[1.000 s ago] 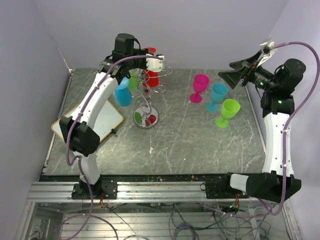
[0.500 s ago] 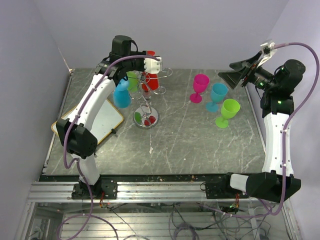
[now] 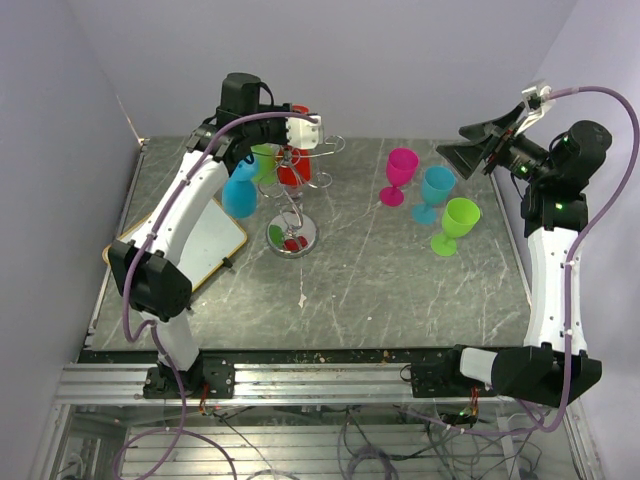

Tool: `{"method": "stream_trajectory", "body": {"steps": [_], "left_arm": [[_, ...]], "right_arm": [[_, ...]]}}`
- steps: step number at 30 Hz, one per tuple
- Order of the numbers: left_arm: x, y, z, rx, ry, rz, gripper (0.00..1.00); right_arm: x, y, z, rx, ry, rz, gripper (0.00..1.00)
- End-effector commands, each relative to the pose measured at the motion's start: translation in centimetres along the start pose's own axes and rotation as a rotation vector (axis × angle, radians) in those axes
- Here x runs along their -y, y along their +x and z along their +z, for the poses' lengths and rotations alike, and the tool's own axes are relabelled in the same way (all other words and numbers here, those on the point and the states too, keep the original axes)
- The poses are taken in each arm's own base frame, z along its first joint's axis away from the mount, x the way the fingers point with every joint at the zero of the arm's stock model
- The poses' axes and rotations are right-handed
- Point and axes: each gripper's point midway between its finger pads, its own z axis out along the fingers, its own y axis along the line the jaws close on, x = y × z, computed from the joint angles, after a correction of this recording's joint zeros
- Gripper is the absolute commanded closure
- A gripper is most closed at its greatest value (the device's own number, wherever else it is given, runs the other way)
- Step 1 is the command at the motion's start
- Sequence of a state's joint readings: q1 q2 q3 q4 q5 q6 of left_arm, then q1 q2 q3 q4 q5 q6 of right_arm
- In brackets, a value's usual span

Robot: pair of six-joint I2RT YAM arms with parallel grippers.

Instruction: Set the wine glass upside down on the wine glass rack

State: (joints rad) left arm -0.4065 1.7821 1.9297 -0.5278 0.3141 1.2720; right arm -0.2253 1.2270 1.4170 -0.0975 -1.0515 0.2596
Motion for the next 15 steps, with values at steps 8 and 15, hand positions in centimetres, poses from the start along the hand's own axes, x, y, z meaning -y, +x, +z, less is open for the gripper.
{"method": "stream_trajectory", "body": {"steps": [8,15], "left_arm": [[-1.3,-0.8,-1.9,0.013,-0.038,-0.01,0.76],[-1.3,-0.9,-2.9,-0.001,-0.031,0.008,0.73]], "right_arm": [[-0.4,-0.5,-0.5,0.019,0.0,-0.021,0.15],[-0.2,-0.4,-0.5,0.019,0.0,-0.013,0.15]]}}
